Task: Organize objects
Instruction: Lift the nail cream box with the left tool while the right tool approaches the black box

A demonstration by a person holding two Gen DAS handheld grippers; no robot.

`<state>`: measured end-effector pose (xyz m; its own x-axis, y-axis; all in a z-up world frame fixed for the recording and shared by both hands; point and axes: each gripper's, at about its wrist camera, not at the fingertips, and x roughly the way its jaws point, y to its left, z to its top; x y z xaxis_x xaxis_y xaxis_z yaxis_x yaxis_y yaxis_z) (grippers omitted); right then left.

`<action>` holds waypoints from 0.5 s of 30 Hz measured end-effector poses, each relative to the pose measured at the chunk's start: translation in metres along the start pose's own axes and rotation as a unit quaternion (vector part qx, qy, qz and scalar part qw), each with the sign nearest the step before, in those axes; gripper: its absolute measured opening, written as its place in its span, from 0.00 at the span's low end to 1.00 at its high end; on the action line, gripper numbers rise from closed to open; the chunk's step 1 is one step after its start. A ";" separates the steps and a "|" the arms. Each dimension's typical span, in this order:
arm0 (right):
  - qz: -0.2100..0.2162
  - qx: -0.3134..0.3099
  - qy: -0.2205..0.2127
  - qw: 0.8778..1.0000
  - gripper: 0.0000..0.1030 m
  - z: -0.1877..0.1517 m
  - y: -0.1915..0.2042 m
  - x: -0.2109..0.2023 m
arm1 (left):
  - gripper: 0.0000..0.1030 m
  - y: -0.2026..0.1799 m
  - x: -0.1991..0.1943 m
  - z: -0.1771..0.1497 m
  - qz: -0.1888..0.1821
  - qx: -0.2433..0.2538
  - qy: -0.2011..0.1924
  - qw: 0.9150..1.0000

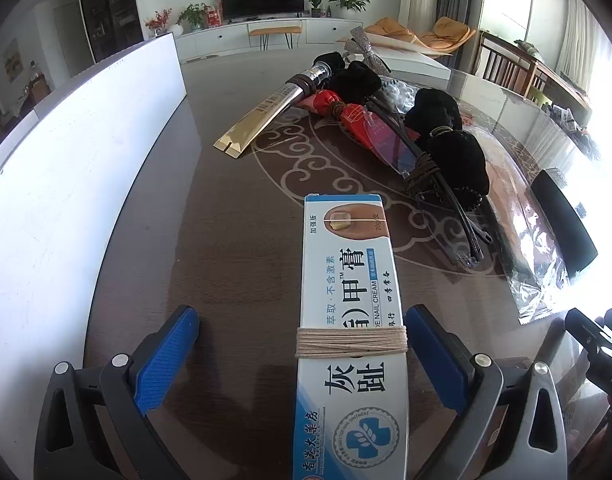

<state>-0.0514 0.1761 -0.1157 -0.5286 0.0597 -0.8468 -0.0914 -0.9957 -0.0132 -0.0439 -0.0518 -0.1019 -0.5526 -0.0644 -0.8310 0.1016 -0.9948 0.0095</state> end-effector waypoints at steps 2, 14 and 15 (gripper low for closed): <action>0.000 0.000 0.000 1.000 1.00 0.000 0.000 0.000 | 1.00 0.000 0.000 0.000 0.000 0.000 0.000 1.000; 0.023 0.013 -0.016 1.000 1.00 -0.001 -0.006 -0.003 | 1.00 0.000 0.001 -0.001 0.000 0.000 -0.007 1.000; 0.042 0.033 -0.022 0.998 1.00 -0.002 -0.014 -0.006 | 1.00 0.000 0.001 -0.001 0.000 0.000 -0.007 1.000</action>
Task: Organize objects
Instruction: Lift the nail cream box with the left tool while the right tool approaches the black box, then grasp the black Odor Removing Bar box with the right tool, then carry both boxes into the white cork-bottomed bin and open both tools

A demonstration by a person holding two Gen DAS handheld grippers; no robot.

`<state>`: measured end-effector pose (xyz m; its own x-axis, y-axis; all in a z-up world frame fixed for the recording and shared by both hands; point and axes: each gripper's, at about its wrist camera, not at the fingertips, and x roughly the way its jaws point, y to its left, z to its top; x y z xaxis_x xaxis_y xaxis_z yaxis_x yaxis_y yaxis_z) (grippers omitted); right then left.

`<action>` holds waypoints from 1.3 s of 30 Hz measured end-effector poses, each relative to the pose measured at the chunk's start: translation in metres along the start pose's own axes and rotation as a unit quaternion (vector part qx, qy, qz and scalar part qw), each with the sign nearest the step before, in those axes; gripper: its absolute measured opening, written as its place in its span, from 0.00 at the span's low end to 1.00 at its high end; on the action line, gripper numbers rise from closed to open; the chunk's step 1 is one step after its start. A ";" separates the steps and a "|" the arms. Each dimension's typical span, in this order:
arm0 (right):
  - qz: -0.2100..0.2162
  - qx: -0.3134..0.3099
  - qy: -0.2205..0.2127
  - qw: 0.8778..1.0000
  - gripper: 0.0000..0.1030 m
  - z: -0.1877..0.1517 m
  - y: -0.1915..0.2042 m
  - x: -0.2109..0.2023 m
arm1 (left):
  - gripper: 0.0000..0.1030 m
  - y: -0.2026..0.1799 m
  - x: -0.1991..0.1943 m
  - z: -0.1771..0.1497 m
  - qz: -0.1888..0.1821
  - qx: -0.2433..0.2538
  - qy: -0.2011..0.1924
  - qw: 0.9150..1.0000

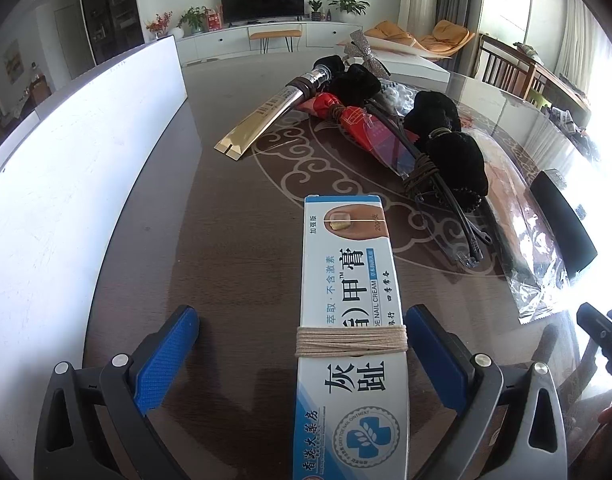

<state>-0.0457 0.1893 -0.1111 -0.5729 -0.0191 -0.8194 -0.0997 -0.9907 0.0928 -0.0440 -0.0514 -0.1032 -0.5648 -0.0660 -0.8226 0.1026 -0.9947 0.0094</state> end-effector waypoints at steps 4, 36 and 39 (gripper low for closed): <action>-0.009 0.099 -0.070 0.993 1.00 0.009 -0.045 -0.038 | 1.00 0.000 0.001 0.000 0.000 -0.001 -0.001 1.000; 0.042 -0.152 0.175 0.972 0.57 0.050 -0.007 0.019 | 0.42 0.020 -0.018 0.003 -0.030 0.007 0.019 0.999; 0.072 -0.131 0.167 0.975 0.57 0.047 -0.010 -0.004 | 0.42 0.029 -0.035 0.004 -0.052 -0.009 0.007 0.999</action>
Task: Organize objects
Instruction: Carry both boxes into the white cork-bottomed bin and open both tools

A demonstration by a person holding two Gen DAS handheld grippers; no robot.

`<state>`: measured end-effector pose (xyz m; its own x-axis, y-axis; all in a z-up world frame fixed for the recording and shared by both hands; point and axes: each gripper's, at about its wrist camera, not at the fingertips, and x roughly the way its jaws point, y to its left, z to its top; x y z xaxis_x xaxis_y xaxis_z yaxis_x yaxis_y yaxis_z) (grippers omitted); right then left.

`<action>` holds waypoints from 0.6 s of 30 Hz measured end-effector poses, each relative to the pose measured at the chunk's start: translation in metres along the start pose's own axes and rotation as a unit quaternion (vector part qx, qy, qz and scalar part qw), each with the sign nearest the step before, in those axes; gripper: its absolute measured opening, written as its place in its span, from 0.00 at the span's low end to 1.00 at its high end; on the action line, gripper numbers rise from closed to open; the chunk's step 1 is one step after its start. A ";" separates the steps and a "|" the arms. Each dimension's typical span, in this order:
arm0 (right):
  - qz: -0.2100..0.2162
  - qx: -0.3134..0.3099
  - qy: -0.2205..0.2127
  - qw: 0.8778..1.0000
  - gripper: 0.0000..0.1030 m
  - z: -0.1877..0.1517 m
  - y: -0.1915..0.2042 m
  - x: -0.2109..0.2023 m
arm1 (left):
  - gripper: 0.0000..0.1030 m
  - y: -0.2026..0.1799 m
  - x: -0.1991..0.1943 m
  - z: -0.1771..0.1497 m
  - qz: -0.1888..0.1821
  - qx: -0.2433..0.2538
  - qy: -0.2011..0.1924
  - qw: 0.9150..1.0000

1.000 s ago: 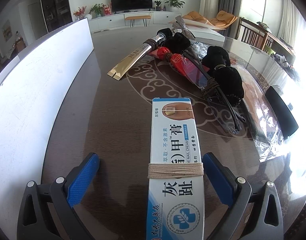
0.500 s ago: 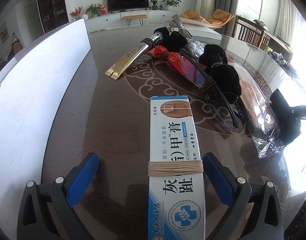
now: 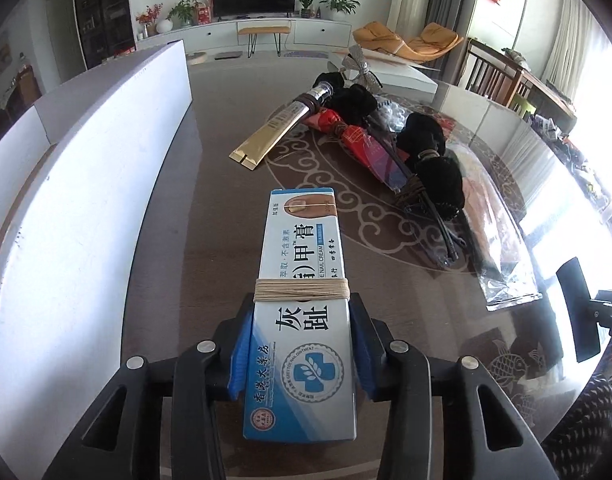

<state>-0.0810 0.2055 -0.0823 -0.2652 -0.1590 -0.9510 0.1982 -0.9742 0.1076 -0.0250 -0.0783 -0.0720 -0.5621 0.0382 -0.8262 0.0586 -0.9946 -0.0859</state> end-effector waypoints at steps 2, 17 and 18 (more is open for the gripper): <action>0.025 -0.002 -0.016 1.000 0.57 0.001 0.012 -0.019 | 0.42 0.003 -0.019 0.001 -0.022 -0.009 -0.012 1.000; 0.272 -0.157 -0.096 0.944 0.57 0.048 0.302 -0.095 | 0.42 0.197 -0.151 0.010 0.090 -0.161 -0.101 0.978; 0.280 -0.169 -0.091 0.940 0.57 0.048 0.323 -0.092 | 0.42 0.211 -0.146 0.005 0.102 -0.171 -0.090 0.976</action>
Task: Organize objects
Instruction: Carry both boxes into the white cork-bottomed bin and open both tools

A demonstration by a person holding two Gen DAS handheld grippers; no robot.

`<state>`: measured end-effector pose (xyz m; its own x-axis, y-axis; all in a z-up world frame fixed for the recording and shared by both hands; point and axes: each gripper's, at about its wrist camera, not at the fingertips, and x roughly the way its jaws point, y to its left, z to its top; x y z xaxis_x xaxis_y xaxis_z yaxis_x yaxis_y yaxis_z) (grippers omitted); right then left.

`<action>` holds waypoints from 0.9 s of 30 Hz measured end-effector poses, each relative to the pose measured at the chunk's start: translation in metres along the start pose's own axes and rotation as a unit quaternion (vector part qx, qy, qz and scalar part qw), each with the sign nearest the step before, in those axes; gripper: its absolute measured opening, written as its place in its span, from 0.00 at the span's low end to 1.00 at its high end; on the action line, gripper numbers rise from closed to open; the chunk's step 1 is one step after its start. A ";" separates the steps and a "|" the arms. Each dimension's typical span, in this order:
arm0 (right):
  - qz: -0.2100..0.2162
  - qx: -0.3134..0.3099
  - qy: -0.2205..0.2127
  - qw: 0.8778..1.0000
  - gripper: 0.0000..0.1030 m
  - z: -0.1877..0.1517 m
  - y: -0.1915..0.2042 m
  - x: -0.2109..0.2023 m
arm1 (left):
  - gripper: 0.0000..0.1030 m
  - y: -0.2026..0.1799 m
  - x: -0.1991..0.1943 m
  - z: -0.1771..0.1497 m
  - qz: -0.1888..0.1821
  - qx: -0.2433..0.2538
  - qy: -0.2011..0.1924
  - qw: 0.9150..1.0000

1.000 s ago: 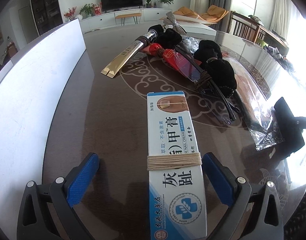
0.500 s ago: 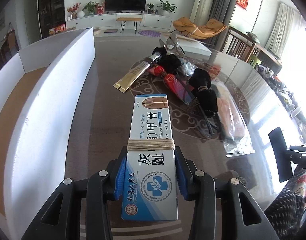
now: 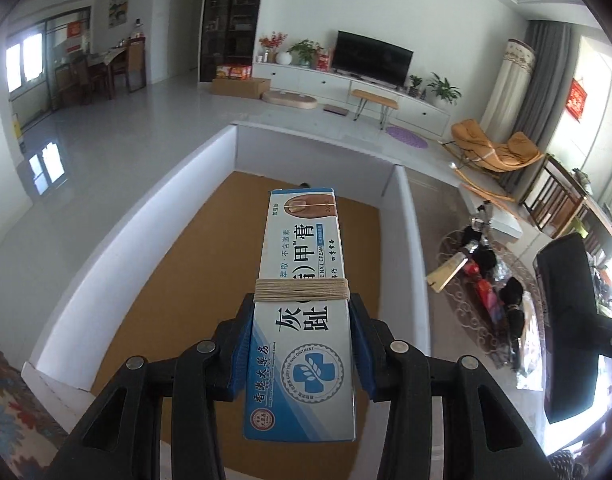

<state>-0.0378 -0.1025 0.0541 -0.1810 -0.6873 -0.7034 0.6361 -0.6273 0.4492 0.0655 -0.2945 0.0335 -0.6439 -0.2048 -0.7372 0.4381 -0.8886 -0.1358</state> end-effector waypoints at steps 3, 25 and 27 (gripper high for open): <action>0.036 -0.021 0.021 0.999 0.58 0.008 0.033 0.047 | 0.43 0.026 0.024 -0.009 0.042 -0.002 0.045 0.998; -0.383 0.116 -0.102 0.911 0.97 -0.139 -0.234 -0.068 | 0.95 -0.241 0.043 -0.111 -0.172 0.182 0.078 0.965; -0.395 0.132 -0.100 0.904 0.97 -0.150 -0.253 -0.076 | 0.95 -0.259 0.061 -0.126 -0.160 0.198 0.079 0.964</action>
<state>-0.0726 0.1633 -0.0891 -0.6496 -0.0235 -0.7599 0.0532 -0.9985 -0.0145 -0.0078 -0.0252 -0.0600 -0.5895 0.1425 -0.7951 -0.0603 -0.9893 -0.1326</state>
